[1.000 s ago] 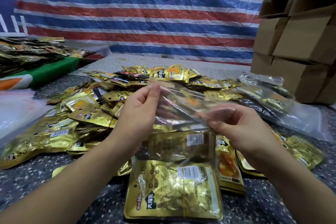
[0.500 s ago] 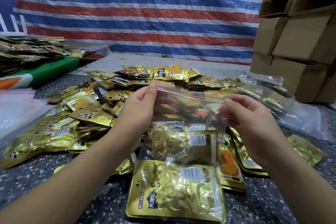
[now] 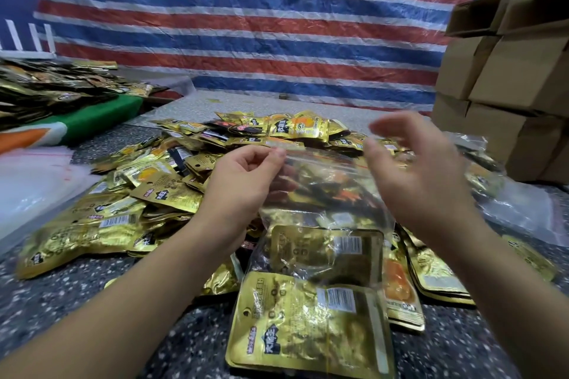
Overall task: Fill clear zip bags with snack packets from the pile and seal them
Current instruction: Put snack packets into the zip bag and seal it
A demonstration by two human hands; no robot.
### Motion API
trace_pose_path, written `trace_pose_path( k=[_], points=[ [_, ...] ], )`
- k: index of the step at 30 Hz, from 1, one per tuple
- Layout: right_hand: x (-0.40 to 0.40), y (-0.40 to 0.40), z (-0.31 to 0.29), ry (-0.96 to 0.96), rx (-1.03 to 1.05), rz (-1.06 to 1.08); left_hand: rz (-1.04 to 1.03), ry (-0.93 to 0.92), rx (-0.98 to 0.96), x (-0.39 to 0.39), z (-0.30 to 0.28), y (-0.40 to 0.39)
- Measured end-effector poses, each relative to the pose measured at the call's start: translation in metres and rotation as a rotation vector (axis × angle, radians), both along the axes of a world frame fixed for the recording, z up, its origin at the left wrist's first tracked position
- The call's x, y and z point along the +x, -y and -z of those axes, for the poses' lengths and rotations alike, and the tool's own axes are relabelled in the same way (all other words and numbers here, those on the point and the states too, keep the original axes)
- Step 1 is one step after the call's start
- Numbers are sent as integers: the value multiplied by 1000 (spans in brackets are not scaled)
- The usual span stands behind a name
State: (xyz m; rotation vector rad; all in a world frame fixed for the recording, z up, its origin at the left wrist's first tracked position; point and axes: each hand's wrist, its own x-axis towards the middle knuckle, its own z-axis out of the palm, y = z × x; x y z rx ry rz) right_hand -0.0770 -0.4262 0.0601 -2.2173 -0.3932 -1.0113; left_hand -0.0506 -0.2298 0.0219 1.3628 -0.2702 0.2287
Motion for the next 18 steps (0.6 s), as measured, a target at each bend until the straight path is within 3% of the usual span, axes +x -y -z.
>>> trace_pose_path(
  k=[5,7,18],
  points=[
    [19,-44,-30,-298,-554,-76,17,18,-18,-3,-3,4],
    [27,-53,-35,-379,-642,-85,5,31,-6,-4,-3,5],
    [45,-47,-38,-535,-383,-223,-134,91,45,3,0,0]
  ],
)
